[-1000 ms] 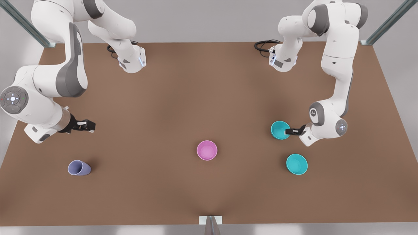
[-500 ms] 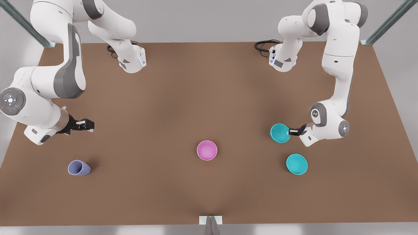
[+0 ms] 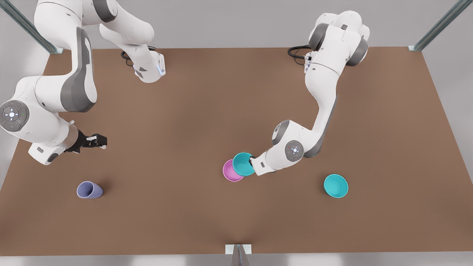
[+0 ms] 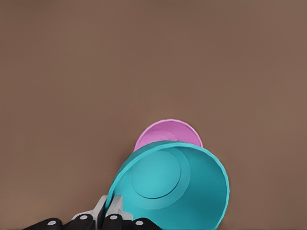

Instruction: Stack the blue bowl on the pink bowl

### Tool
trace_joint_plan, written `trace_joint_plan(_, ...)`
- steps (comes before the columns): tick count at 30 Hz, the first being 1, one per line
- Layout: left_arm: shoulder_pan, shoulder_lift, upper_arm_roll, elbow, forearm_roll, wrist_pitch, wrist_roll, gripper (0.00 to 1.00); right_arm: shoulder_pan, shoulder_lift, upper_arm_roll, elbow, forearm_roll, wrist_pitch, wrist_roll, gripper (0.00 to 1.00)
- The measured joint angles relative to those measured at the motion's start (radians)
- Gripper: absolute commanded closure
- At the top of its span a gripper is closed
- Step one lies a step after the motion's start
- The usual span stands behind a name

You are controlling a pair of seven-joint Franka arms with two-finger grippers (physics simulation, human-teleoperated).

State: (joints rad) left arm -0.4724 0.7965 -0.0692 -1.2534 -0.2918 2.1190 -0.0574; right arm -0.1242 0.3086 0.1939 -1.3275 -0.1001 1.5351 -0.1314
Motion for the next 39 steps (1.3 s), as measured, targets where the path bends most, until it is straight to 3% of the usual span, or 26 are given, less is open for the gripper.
trace_joint_plan(22,-0.057,0.124,-0.003,0.142,0.033,-0.057,-0.375,0.79,-0.006,0.013,0.001,0.000,-0.002,0.005,-0.023,0.00)
trace_joint_plan(23,-0.058,0.125,-0.003,0.142,0.032,-0.057,-0.383,0.56,-0.006,0.014,0.001,0.000,-0.002,0.005,-0.024,0.00)
trace_joint_plan(24,-0.058,0.126,-0.003,0.142,0.030,-0.057,-0.391,0.00,-0.006,0.013,0.001,0.000,-0.001,0.006,-0.024,0.00)
trace_joint_plan(28,-0.049,0.112,-0.001,0.139,-0.009,-0.064,-0.394,0.00,-0.006,0.015,0.001,0.000,-0.001,0.006,-0.026,0.00)
trace_joint_plan(35,0.272,-0.417,-0.006,0.136,0.241,-0.567,-0.330,0.00,-0.006,0.008,0.001,0.004,-0.001,0.008,-0.027,0.00)
trace_joint_plan(39,0.308,-0.592,-0.008,-0.038,0.295,-0.702,-0.286,0.00,-0.006,0.002,0.001,0.010,-0.001,0.009,-0.028,0.00)
